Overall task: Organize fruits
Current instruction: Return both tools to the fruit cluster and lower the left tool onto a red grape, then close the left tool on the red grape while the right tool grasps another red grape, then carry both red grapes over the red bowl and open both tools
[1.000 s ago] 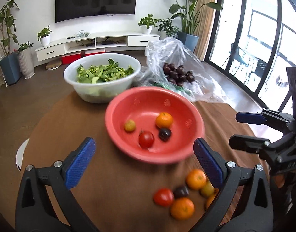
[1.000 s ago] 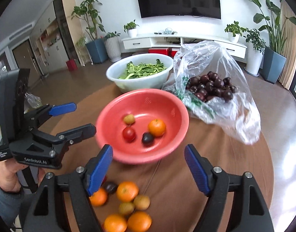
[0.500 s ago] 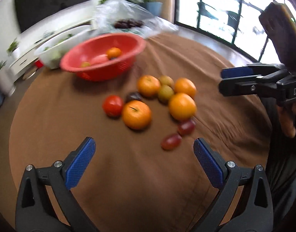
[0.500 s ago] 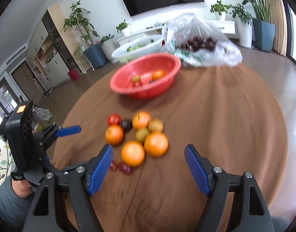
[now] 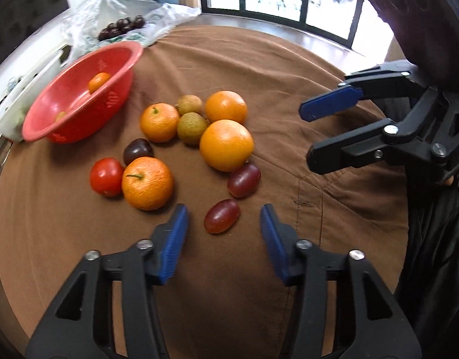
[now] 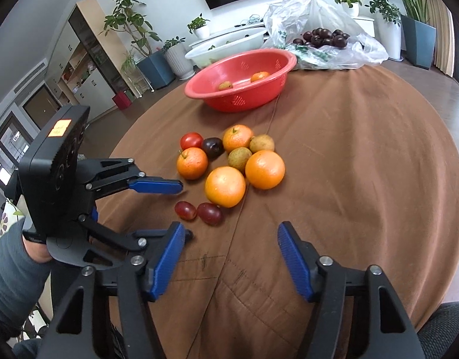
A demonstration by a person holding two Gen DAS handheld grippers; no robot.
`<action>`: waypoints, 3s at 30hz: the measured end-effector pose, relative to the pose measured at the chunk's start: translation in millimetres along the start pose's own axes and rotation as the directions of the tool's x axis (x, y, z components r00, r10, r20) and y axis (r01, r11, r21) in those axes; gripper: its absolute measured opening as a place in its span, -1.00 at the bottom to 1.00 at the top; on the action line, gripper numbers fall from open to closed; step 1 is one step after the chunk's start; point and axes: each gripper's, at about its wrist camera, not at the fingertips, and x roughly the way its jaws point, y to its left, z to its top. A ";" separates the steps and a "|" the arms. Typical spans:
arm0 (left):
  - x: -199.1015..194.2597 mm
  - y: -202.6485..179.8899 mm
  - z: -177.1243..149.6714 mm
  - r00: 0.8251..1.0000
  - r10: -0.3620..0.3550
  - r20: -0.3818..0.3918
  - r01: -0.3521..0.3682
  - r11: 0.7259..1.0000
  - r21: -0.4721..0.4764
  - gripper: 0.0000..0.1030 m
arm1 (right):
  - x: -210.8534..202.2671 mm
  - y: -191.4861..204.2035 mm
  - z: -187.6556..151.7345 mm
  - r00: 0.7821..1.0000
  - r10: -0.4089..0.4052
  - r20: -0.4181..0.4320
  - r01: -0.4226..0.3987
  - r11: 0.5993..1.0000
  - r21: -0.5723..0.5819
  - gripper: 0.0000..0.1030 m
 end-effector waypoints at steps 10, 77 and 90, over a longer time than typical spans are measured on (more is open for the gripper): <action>0.9 -3.4 2.4 1.000 -0.011 -0.027 0.014 0.994 0.105 -0.63 | 4.0 -3.3 -2.6 1.000 0.009 -0.015 -0.009 1.000 0.016 0.29; -79.6 13.4 -67.2 0.973 0.080 0.219 0.004 0.934 -0.357 -0.63 | 7.3 45.8 5.8 0.986 -0.166 -0.003 0.166 0.986 0.020 -0.48; -102.8 58.0 -22.3 0.949 0.162 0.269 -0.045 0.917 -0.396 -0.63 | -49.7 -11.9 70.5 0.961 -0.215 0.175 0.205 0.976 0.075 -0.48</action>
